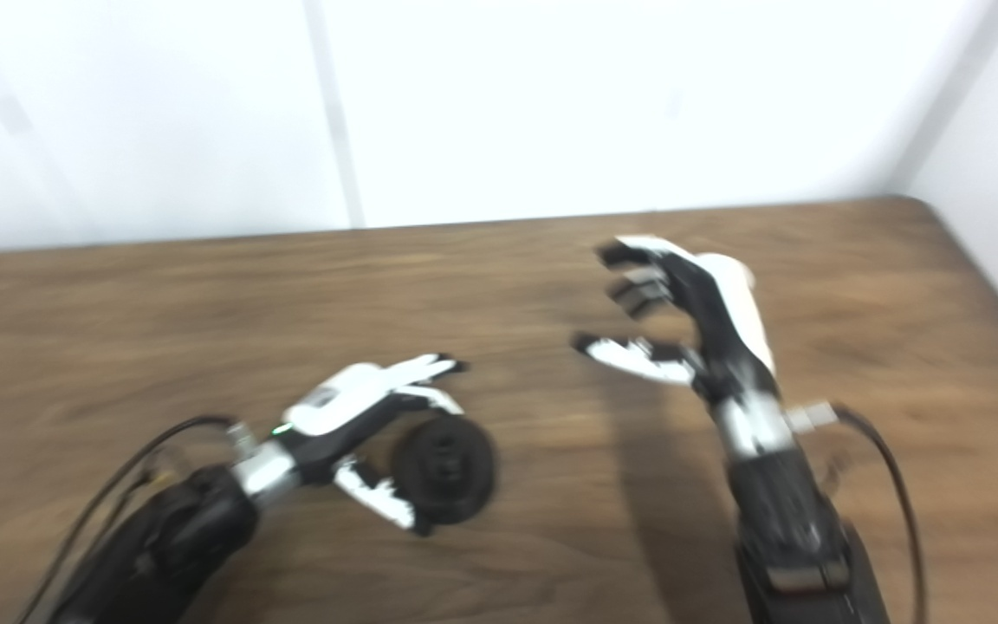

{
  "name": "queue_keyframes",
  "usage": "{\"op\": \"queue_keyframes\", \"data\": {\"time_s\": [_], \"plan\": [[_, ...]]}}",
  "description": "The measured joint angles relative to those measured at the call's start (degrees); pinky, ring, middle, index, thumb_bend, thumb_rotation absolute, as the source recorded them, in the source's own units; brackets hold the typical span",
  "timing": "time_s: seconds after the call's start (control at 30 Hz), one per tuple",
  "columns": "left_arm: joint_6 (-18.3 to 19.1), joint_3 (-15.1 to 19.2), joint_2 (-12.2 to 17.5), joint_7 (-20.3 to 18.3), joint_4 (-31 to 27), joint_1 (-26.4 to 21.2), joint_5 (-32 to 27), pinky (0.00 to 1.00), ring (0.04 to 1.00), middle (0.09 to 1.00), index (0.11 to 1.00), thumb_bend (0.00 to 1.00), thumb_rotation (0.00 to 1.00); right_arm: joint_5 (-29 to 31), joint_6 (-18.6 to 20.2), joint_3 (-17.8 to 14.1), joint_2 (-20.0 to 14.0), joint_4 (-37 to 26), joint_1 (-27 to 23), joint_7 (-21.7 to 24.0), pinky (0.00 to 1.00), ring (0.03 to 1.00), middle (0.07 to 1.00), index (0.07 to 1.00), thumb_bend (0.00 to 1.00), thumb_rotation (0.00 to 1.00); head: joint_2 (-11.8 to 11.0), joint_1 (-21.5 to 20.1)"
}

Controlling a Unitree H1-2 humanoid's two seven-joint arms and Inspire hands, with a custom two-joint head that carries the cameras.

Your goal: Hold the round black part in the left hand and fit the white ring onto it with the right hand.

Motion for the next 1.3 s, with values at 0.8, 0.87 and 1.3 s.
{"op": "queue_keyframes", "data": {"time_s": [0.8,0.87,1.3], "plan": [[-2.7,0.2,2.1,1.9,0.8,0.6,-1.3,0.93,0.982,0.953,0.489,0.52,0.07,-15.0,6.3,5.5,-21.8,14.5,-21.0,13.2,0.57,0.703,0.773,0.706,0.62,0.22,-7.0,-13.1],[-2.9,0.3,2.3,1.9,0.8,0.6,-1.3,0.92,0.982,0.953,0.489,0.52,0.07,-16.9,7.3,7.0,-23.2,16.8,-22.6,15.1,0.56,0.715,0.783,0.719,0.64,0.24,-7.1,-13.4],[-3.8,0.3,2.7,1.9,0.8,0.7,-1.3,0.89,0.968,0.956,0.489,0.52,0.07,-24.2,9.4,15.8,-26.8,31.8,-29.3,24.6,0.74,0.895,0.901,0.754,0.75,0.41,-7.0,-12.9]]}}
